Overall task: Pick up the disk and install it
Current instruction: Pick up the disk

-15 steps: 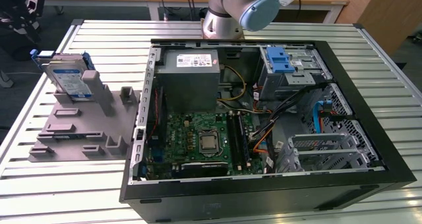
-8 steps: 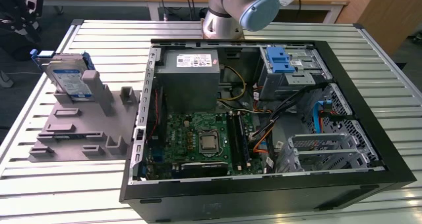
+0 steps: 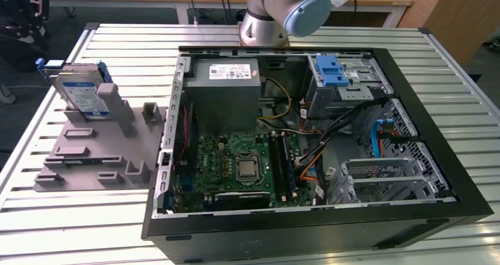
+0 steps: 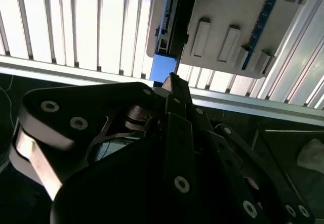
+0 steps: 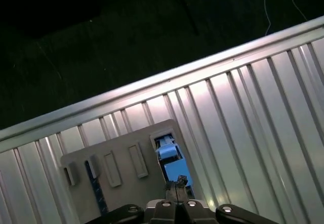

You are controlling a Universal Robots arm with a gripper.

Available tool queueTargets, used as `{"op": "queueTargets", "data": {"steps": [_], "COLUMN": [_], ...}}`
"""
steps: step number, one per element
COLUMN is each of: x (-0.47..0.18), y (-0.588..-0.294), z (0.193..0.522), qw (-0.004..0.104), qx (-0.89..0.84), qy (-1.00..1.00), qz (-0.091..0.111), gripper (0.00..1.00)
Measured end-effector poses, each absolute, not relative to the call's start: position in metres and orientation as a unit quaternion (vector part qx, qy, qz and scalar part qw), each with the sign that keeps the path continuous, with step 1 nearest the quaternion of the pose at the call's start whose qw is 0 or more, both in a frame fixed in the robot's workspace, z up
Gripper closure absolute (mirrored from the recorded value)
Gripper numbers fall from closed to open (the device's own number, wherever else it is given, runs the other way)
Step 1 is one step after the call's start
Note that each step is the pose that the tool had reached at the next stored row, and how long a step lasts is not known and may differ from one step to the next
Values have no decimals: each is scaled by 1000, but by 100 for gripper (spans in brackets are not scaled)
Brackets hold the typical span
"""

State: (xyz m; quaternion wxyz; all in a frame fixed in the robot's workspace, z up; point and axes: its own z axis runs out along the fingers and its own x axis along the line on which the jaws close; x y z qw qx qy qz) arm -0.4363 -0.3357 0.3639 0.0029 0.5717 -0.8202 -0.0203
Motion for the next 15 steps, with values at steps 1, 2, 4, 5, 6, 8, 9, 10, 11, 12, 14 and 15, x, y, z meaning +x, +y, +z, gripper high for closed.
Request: {"op": "queueTargets", "data": {"steps": [1,2,4,5,6,8,9,10,11,12,14,15], "x": [-436,-436,-436,-436,-436,-436,-437,-437,-437,-437,-437,-437], "y": [-336,-336,-336,-336,-336,-336,-336,-336,-336,-336,-336,-336], "z": [363,363,362,362,362,361,361,361,361,361,361,361], "qw": [3,3,4,4,4,4,4,4,4,4,4,4], "qx": [579,586,601,609,615,623,624,624,624,624,624,624], "qy": [-815,-810,-799,-793,-788,-782,-782,-782,-781,-781,-781,-781], "qz": [-20,-20,-20,-20,-20,-20,-20,-20,-20,-20,-20,-20], "gripper": [89,89,89,89,89,89,89,89,89,89,89,84]}}
